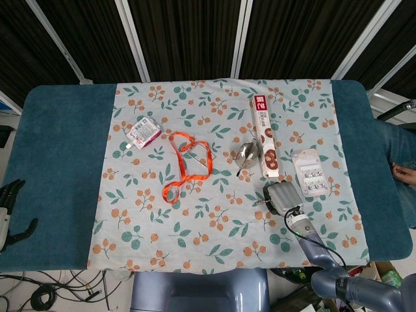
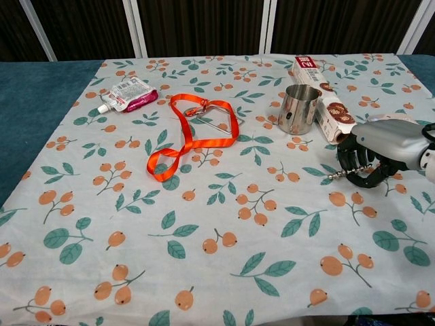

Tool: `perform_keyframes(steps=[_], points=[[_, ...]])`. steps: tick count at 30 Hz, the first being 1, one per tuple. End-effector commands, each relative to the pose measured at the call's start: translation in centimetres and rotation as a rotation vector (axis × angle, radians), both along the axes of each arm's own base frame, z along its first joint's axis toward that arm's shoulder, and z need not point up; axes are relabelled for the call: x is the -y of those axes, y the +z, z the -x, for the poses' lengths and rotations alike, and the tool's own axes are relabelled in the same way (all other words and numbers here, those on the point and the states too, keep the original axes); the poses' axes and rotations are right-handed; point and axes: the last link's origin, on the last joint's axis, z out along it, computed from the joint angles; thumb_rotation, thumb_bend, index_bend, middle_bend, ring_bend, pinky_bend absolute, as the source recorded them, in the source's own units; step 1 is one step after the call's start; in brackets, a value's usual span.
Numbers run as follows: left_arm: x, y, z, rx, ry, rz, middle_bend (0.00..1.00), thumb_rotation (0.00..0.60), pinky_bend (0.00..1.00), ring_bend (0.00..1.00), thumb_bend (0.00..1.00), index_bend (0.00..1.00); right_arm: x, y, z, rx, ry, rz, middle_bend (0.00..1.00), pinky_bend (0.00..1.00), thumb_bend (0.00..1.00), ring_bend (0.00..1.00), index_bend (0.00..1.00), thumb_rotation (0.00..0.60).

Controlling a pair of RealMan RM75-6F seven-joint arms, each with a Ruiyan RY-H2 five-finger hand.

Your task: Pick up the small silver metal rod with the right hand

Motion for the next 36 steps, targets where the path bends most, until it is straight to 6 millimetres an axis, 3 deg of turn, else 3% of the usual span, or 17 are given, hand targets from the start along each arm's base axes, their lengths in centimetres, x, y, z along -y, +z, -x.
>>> perform_keyframes(steps=[1, 12, 18, 26, 36], points=[[0.0, 0.0, 0.0, 0.000, 0.000, 0.000, 0.03, 0.600, 0.00, 0.01, 0.34, 0.00, 0.1, 0.3, -0.2, 0.010, 0.000, 0.007, 0.50, 0.40, 0.38, 0.47, 0.59, 0.600], [0.0, 0.0, 0.0, 0.002, -0.001, 0.001, 0.03, 0.600, 0.00, 0.01, 0.34, 0.00, 0.5, 2.7, -2.0, 0.118, -0.043, -0.006, 0.50, 0.40, 0.38, 0.47, 0.59, 0.600], [0.0, 0.0, 0.0, 0.002, -0.002, 0.001, 0.03, 0.600, 0.00, 0.01, 0.34, 0.00, 1.1, 5.2, -3.6, 0.186, -0.072, 0.002, 0.50, 0.42, 0.38, 0.48, 0.59, 0.600], [0.0, 0.0, -0.1, 0.002, -0.004, 0.001, 0.03, 0.600, 0.00, 0.01, 0.34, 0.00, 2.9, 8.1, -6.0, 0.231, -0.121, 0.031, 0.50, 0.42, 0.38, 0.48, 0.60, 0.600], [0.0, 0.0, -0.1, 0.004, -0.001, 0.003, 0.03, 0.600, 0.00, 0.01, 0.34, 0.00, 5.1, 9.4, -9.4, 0.192, -0.113, 0.085, 0.50, 0.42, 0.38, 0.49, 0.60, 0.600]])
